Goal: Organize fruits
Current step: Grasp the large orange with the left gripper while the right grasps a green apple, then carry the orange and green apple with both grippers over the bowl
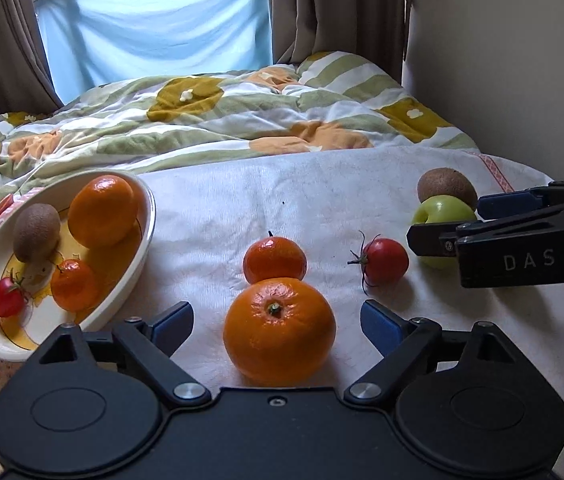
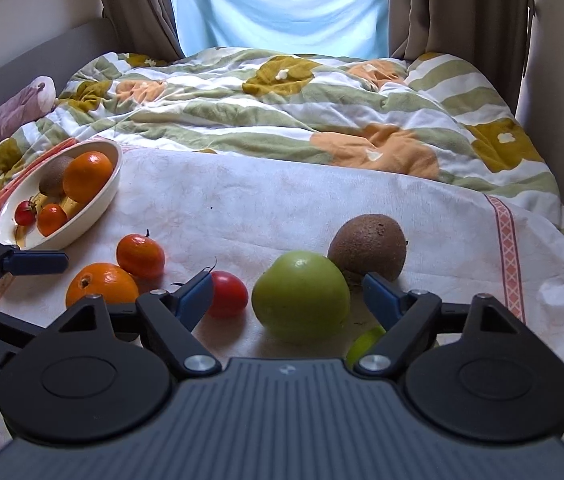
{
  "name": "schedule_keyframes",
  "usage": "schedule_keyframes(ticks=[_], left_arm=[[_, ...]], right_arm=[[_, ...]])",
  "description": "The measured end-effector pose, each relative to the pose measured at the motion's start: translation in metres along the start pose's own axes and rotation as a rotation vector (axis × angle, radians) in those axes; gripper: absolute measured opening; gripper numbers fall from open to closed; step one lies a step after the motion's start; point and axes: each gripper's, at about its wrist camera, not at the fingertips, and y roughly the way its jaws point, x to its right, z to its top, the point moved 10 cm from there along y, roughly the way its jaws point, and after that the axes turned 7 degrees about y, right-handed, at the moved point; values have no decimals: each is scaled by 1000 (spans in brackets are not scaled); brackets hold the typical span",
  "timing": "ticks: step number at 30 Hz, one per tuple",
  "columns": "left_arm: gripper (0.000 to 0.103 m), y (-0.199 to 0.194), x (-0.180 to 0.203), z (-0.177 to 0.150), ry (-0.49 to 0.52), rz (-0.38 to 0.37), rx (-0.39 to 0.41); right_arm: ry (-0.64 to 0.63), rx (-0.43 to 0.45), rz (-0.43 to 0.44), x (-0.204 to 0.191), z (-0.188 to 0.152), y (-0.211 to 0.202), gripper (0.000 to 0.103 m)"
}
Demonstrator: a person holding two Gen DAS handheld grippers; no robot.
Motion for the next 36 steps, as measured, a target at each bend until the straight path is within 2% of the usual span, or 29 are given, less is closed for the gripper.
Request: schedule_keyframes(ticks=[4,8,10,14,18,25,36], left_arm=[[89,10,1,-3,-16,-7,-22],[76,15,5,-6,-16,-11,-38],[76,14,6,-6,-11,-5,-33],[65,13,2,-5,-20,4,-28],[65,12,0,-5,-24,-8,-28],[65,3,-2,-3,-45,-8,-11],[65,-11,-1,1,-38,2,24]], right_arm=[[1,-25,6,0,-2,9,89],[12,-23,12,3,-1,10,88],[11,-24,12,3,-2,10,88],[13,-26,11,4,-1,10,87],[34,-25,10,5,-1,11,87],[77,-27,-12,11,-1,13,77],[62,-49,-39,10,-1,21,77]])
